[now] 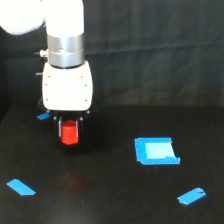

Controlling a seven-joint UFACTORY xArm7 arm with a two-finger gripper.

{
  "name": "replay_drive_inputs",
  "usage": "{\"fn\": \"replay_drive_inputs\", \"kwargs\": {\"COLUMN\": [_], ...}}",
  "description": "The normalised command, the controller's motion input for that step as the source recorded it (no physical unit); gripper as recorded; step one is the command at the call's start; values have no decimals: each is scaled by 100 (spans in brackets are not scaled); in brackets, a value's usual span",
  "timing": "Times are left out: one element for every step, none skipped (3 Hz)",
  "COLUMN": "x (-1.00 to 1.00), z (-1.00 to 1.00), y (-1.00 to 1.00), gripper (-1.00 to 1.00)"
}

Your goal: Pick up the red object from the table

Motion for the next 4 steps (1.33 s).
{"fn": "replay_drive_inputs", "kwargs": {"x": [22, 20, 9, 11], "z": [100, 100, 82, 84], "y": [7, 0, -6, 3], "gripper": [-95, -100, -100, -100]}}
